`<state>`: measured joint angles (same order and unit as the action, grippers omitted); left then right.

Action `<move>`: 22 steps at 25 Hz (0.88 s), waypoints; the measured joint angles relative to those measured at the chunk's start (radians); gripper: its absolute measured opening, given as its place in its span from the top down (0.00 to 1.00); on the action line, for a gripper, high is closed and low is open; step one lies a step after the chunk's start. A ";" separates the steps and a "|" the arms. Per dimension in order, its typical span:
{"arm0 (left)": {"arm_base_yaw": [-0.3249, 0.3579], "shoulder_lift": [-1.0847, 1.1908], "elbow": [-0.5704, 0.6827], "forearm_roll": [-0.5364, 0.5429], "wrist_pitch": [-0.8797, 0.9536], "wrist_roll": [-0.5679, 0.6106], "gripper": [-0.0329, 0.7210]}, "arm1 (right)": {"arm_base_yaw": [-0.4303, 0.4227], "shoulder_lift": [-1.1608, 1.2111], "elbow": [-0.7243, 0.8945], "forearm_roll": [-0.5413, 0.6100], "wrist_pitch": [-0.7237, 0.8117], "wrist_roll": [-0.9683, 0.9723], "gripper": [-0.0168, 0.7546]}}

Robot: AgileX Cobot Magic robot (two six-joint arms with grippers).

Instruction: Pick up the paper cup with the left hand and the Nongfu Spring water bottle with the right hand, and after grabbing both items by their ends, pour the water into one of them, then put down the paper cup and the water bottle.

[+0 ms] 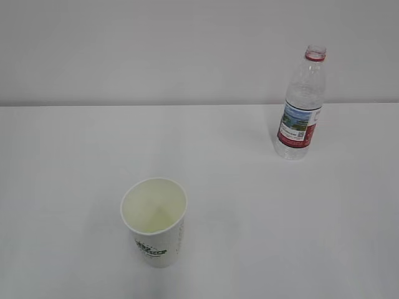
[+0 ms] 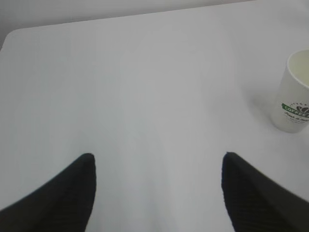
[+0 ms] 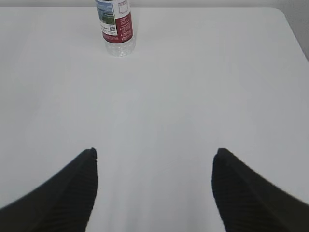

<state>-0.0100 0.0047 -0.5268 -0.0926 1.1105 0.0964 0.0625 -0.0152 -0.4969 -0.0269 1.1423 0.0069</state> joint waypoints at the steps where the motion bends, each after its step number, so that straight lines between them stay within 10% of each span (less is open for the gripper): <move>1: 0.000 0.000 0.000 0.000 0.000 0.000 0.17 | 0.000 0.000 0.000 0.000 0.000 0.000 0.26; 22: 0.000 0.000 0.000 0.000 0.000 0.000 0.17 | 0.000 0.000 0.000 0.000 0.000 0.000 0.26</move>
<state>-0.0100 0.0047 -0.5268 -0.0926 1.1105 0.0964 0.0625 -0.0152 -0.4969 -0.0269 1.1423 0.0069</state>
